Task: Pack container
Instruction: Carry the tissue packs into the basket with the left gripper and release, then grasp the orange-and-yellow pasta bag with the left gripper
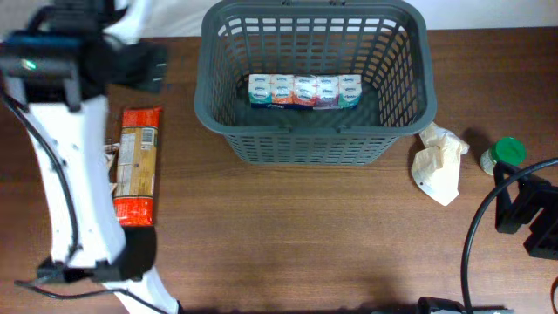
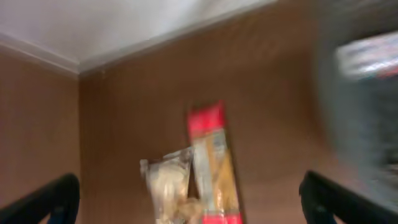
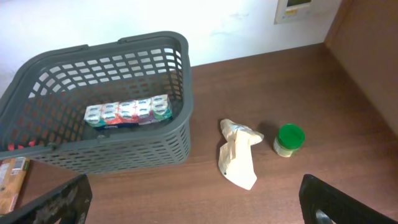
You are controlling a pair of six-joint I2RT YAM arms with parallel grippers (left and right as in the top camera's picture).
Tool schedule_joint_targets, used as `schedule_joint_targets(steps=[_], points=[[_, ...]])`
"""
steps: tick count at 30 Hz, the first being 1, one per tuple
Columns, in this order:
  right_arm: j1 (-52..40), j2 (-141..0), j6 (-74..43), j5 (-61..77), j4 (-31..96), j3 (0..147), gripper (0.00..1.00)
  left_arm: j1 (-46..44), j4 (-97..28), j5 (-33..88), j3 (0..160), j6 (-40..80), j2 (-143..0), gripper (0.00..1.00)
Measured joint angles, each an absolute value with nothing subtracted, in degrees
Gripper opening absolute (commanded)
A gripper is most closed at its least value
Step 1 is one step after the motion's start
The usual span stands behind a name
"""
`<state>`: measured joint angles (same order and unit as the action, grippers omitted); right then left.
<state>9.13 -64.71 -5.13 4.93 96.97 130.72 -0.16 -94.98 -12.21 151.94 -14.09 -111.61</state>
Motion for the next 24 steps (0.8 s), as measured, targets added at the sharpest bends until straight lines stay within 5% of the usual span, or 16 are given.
schedule_joint_targets(steps=[9, 17, 24], points=[[9.13, -64.71, -5.13, 4.93, 96.95, 130.72, 0.99, 16.82, -85.41, -0.73, 121.10, -9.85, -119.31, 0.99], [9.13, -64.71, -5.13, 4.93, 96.95, 130.72, 0.99, 14.79, -66.41, 0.93, 95.90, -14.00, -121.47, 0.99], [9.13, -64.71, -5.10, 4.93, 96.95, 130.72, 0.99, 15.70, -59.66, -0.84, 90.45, -13.34, -121.47, 0.99]])
